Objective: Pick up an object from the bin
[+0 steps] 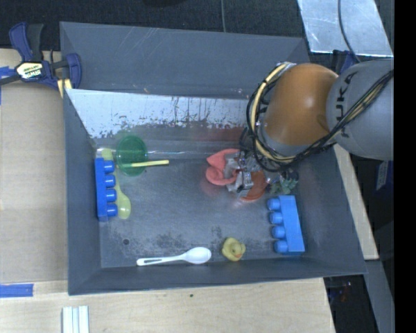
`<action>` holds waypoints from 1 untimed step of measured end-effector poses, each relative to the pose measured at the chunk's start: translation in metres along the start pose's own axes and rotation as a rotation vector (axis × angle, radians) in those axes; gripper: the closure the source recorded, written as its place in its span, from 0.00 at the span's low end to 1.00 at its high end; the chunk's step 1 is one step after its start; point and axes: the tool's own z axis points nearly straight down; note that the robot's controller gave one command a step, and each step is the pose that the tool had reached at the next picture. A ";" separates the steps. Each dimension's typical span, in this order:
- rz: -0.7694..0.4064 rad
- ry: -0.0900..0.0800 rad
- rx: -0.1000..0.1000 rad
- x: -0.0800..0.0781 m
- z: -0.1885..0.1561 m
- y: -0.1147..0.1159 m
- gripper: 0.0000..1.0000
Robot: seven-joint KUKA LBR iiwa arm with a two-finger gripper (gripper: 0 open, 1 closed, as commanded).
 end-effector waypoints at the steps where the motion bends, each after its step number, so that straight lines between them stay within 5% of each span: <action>1: 0.000 0.018 -0.023 -0.008 0.007 -0.011 1.00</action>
Offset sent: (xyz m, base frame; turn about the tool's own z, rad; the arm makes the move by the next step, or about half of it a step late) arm -0.0279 0.0051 0.1410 -0.1068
